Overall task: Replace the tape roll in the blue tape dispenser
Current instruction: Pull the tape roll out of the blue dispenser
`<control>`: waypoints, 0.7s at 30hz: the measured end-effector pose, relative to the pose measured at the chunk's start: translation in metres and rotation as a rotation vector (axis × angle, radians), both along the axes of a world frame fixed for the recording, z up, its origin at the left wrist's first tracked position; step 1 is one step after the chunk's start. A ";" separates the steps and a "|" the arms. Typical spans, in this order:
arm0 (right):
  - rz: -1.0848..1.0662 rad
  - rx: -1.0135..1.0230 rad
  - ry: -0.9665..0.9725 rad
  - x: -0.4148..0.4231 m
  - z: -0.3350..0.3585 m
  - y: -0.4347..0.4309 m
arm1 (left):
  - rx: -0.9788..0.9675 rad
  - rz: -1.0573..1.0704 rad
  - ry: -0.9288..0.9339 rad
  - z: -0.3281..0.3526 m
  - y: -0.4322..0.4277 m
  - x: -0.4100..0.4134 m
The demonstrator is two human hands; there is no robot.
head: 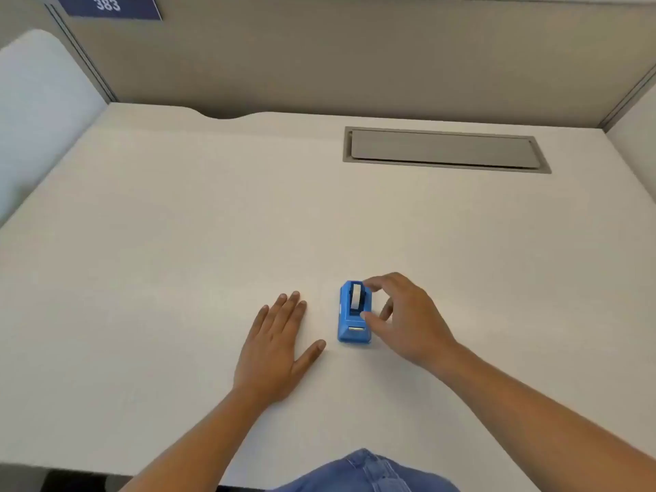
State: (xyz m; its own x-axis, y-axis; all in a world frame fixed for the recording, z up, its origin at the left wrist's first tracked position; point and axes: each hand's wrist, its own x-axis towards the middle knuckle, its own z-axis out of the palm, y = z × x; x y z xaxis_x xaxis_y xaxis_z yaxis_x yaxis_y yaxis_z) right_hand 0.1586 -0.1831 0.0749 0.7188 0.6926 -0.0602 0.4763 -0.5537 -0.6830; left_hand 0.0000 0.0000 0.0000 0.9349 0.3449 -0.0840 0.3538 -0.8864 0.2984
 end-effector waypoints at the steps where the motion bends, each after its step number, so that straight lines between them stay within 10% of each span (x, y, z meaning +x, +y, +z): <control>1: 0.018 -0.030 -0.001 0.002 0.000 0.005 | -0.004 -0.007 -0.004 0.001 0.001 0.000; 11: 0.056 -0.271 -0.056 0.009 0.011 0.030 | -0.003 -0.037 -0.013 -0.001 0.005 0.000; 21: 0.099 -0.347 -0.080 0.015 0.011 0.041 | -0.427 -0.036 -0.181 0.040 -0.021 0.040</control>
